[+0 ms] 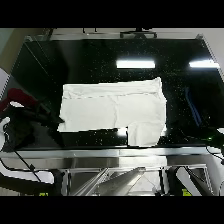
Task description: Fold the shirts.
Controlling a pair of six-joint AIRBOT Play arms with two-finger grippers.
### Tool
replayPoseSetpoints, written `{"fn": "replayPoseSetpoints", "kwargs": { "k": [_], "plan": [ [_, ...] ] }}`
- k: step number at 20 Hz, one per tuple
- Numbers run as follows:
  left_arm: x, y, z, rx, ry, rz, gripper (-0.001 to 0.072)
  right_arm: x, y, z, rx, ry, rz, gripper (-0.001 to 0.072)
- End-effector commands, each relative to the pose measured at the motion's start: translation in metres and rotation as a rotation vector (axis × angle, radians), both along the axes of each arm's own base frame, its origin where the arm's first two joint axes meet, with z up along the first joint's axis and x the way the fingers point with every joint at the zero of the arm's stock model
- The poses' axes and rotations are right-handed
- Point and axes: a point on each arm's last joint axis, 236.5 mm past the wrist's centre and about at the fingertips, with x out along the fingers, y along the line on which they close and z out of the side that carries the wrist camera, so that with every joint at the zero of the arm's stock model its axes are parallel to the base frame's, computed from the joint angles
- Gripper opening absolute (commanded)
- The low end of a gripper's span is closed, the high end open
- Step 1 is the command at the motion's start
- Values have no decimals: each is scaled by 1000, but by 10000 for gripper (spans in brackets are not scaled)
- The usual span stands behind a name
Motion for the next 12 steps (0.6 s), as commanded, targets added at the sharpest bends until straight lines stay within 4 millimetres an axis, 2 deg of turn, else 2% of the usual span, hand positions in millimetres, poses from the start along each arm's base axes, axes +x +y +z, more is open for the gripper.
{"fn": "replayPoseSetpoints", "kwargs": {
  "k": [1,2,3,4,5,12],
  "plan": [
    [-4,-16,-3,6,-2,-73,292,0,1,1,5,-1,-2,502],
    [-4,-20,-3,8,-6,-89,288,0,1,0,5,-1,-1,502],
    [-4,-22,-4,11,-10,-98,205,0,0,0,3,0,0,503],
    [-3,-23,-4,17,-13,-102,42,-1,0,-1,-1,4,2,503],
    [-2,-22,-5,20,-17,-101,15,-2,0,-2,-6,9,6,503],
    [-3,0,-3,12,-6,-30,16,-11,-5,-12,-43,46,17,503]
  ]
}}
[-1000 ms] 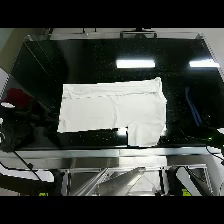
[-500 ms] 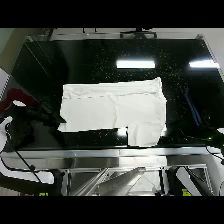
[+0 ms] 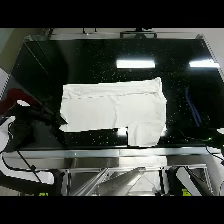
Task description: Fold the shirts.
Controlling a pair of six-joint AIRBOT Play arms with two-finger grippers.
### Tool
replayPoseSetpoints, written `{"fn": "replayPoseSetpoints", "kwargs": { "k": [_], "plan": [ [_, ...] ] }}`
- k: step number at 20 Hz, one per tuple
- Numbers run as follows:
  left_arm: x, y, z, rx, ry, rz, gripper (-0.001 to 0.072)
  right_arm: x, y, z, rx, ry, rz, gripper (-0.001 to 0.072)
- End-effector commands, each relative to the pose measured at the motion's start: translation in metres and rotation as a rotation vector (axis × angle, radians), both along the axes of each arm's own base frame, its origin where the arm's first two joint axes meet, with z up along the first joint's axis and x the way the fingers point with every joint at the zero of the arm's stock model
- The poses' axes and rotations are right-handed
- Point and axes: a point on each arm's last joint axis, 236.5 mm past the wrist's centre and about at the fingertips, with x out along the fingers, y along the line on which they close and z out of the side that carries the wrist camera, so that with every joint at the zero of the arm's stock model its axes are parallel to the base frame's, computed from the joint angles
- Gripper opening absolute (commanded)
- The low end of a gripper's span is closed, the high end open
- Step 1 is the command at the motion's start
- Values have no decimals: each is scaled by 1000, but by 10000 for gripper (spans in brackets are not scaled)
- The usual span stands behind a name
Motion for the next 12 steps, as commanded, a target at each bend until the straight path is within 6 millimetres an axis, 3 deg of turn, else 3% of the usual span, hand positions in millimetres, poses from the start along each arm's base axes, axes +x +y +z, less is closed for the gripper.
{"fn": "replayPoseSetpoints", "kwargs": {
  "k": [1,6,8,12],
  "plan": [
    [0,12,2,-7,2,43,16,-5,-3,-9,-16,24,-4,503],
    [1,14,1,-6,-8,41,16,-3,7,-27,66,56,-4,503],
    [2,14,1,-4,-9,43,16,5,16,-28,118,32,3,502],
    [2,14,1,-5,-9,43,16,-3,45,-43,169,104,90,502]
  ]
}}
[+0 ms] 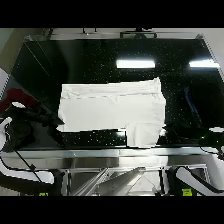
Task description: Fold the shirts.
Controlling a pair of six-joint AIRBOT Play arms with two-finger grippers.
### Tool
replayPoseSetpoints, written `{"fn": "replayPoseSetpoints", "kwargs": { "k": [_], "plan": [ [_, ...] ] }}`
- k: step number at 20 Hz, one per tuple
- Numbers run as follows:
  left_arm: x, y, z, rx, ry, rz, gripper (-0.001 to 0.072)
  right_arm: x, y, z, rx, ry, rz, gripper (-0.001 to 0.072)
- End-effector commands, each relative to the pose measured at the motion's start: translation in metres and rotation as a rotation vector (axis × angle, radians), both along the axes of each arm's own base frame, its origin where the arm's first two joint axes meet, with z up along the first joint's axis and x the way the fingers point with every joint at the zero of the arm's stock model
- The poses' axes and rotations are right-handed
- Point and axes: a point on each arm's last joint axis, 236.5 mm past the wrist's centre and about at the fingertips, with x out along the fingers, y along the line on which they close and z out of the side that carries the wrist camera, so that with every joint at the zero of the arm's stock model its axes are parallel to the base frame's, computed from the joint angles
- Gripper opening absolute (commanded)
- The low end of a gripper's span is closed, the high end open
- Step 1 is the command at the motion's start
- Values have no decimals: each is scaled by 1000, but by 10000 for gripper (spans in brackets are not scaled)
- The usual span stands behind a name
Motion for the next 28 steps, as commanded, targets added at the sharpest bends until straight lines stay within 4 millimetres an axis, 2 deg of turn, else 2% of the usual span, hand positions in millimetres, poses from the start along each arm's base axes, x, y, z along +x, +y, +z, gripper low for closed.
{"fn": "replayPoseSetpoints", "kwargs": {
  "k": [1,3,7,12,13,14,15,18,20,22,25,26,28],
  "plan": [
    [1,0,0,0,-4,2,16,-4,21,-15,21,38,71,502],
    [1,0,1,-2,-3,1,16,1,29,-20,36,42,69,502],
    [-2,-2,3,-13,8,-6,16,12,37,-15,66,-6,68,502],
    [-2,-2,2,-12,6,-3,16,7,44,-10,95,-15,104,497],
    [-1,-2,3,-15,6,-2,16,7,44,-9,98,-15,106,368],
    [1,-6,6,-38,2,8,17,7,47,-6,112,-29,117,110],
    [5,-11,12,-69,-8,19,17,8,51,-1,137,-42,121,23],
    [10,-21,39,-153,-25,-24,17,18,56,27,194,-110,178,24],
    [12,-20,61,-183,-27,-70,17,45,47,53,176,-186,165,23],
    [26,-20,86,-211,-64,-80,17,83,31,90,143,-300,134,23],
    [73,-32,136,-309,-234,-28,17,132,26,148,167,-467,88,23],
    [90,-33,148,-302,-297,-20,18,147,25,161,155,-508,84,23],
    [112,-34,158,-235,-381,-35,23,175,27,172,114,-560,79,23]
  ]
}}
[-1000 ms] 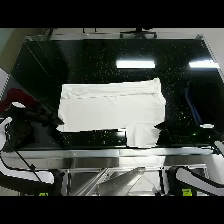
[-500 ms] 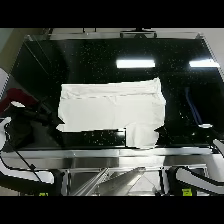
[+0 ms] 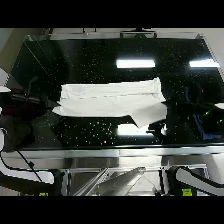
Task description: Fold the shirts.
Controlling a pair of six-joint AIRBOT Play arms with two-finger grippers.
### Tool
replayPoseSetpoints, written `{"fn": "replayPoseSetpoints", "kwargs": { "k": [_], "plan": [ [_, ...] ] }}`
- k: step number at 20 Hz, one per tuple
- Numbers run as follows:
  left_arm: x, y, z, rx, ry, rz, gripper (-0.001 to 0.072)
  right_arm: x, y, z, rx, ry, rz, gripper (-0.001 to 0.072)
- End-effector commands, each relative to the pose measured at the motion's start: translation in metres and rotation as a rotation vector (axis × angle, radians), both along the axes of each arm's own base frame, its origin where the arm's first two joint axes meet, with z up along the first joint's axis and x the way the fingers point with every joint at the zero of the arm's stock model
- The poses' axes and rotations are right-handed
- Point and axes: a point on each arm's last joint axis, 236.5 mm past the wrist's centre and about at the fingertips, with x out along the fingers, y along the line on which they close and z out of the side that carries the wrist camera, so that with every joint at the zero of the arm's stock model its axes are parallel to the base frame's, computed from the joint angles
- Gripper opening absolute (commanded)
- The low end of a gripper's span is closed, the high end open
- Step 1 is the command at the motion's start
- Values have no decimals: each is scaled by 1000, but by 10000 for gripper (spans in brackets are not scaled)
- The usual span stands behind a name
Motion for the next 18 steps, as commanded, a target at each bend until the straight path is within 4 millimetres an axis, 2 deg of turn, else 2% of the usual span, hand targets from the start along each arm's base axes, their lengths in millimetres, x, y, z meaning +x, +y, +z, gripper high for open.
{"fn": "replayPoseSetpoints", "kwargs": {
  "k": [1,4,9,11,14,17,18],
  "plan": [
    [44,-6,35,31,-167,31,24,57,0,37,-16,-125,-57,23],
    [70,2,26,113,-217,42,24,106,-7,24,-38,-142,-114,23],
    [91,13,-24,135,-141,31,24,161,-19,-31,-58,-144,-159,24],
    [100,13,-46,126,-115,23,23,172,-19,-53,-49,-149,-152,24],
    [112,16,-73,117,-79,28,7,173,-16,-85,-80,-147,-115,26],
    [119,19,-87,116,-72,28,18,174,-21,-87,-150,-211,-72,29],
    [121,20,-88,118,-76,30,91,174,-26,-86,-174,-225,-64,32]
  ]
}}
